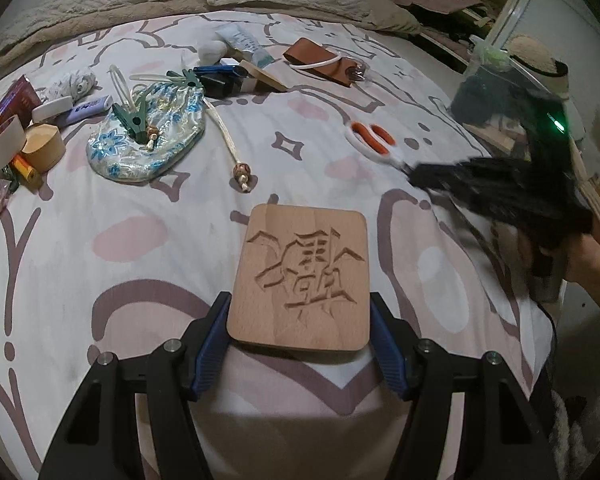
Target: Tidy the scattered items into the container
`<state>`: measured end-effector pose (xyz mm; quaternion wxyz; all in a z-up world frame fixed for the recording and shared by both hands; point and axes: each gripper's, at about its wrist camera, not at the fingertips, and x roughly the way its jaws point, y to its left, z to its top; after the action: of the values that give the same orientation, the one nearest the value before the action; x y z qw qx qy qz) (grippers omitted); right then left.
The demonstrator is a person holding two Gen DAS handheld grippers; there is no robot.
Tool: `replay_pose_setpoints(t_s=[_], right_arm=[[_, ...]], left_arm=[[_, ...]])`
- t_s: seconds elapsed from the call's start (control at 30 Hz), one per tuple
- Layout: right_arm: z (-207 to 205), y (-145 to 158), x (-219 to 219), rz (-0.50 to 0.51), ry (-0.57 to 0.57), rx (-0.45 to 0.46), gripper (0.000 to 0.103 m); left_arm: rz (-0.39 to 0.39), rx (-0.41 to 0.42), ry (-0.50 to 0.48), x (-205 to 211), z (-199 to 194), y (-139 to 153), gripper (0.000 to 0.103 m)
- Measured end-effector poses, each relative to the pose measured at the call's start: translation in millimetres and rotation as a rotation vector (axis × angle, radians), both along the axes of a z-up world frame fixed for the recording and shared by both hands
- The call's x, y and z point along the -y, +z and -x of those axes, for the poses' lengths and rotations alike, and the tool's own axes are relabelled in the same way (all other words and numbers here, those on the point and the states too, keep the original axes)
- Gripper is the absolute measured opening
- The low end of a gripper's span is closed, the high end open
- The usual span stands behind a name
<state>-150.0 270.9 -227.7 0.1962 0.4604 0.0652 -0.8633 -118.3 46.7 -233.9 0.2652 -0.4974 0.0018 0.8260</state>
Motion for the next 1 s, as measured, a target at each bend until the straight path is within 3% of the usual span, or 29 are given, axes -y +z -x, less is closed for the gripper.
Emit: replay_pose_setpoints(t_s=[0.27,0.4,0.5,0.77,1.0], right_arm=[[-60.1,0.2,-6.2,-0.009,0.044,0.013,0.012],[-84.9,-2.4,-12.2,0.014,0.037,0.033,0.012],[-96.1,-2.4,-15.9,0.029,0.026,0.044,0.012],[-121.5,-2.0,-14.4,-0.04,0.037,0.013,0.012],[-132.2,1.3,-13.3,-0.084,0.055,-0.001,0.012]], left_arm=[[0.014,-0.014,-0.019,-2.1,-5.1,-1.7,0.066],[-0.026,0.019,-0.019,-2.8,-1.3,-1.6,0.079],[-0.008,0.019,-0.028,-11.1,0.7,-0.4,0.086],[0.014,0.015,-0.009,-21.4,16.6,-0.9,0.086],[0.087,-0.009,-0.015,-34.8,22.5,-3.6,0.086]])
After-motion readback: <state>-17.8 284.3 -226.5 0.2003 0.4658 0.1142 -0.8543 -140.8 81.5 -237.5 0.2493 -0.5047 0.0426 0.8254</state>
